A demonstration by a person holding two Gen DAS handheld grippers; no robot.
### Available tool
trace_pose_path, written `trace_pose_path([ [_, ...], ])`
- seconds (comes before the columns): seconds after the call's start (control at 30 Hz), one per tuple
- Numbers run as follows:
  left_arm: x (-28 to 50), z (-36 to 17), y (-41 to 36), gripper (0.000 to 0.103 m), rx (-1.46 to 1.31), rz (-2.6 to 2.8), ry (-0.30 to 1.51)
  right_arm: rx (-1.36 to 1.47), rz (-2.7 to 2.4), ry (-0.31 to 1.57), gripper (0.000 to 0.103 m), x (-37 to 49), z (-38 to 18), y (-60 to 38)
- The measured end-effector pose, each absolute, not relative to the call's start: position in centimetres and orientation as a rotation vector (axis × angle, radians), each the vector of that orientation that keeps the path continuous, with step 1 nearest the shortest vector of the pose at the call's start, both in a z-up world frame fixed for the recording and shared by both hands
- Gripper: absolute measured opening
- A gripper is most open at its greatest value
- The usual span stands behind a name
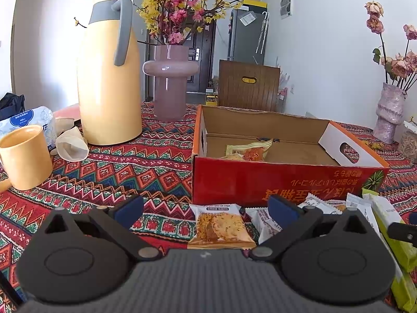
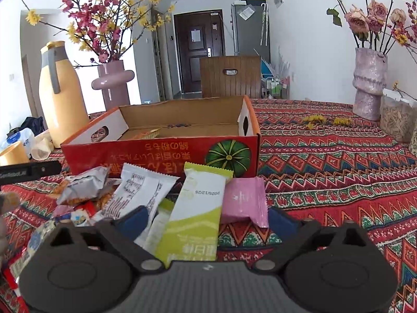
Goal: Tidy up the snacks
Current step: 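Grasp the green-and-white bar packet with the right tool, then grasp the white wrapper packet with the left tool while the right tool holds the bar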
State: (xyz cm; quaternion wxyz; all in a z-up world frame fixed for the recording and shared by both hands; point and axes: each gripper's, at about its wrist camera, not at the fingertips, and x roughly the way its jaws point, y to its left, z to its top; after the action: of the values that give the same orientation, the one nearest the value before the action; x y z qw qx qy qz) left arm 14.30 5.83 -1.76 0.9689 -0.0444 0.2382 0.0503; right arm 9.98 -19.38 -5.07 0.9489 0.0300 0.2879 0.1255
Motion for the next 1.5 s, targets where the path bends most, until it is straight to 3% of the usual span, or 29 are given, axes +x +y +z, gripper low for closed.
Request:
trace_pose_path([
  [0.1,14.3,-1.8,5.8,0.103,-0.092,0.101,0.482,0.062,0.273,0.625,0.069,11.3,-5.3,-19.0],
  [0.23,14.3,-1.8,5.8,0.103,-0.093,0.099,0.483,0.089,0.289,0.66,0.04,12.2,-5.5,-19.1],
  [0.83,15.2,0.3,3.7,0.103,-0.082,0.012,0.574,0.189,0.248,0.502,0.036,9.4,-4.3,-22.7],
  [1.23,20.1,0.8,-1.4,0.103,-0.116,0.061,0.842,0.251,0.236,0.469,0.036,9.4,-4.6,-25.5],
  [1.5,21.8,0.2,-2.4,0.103,-0.155,0.103,0.922,0.293,0.236,0.465,0.037,9.4,-5.2,-27.1],
])
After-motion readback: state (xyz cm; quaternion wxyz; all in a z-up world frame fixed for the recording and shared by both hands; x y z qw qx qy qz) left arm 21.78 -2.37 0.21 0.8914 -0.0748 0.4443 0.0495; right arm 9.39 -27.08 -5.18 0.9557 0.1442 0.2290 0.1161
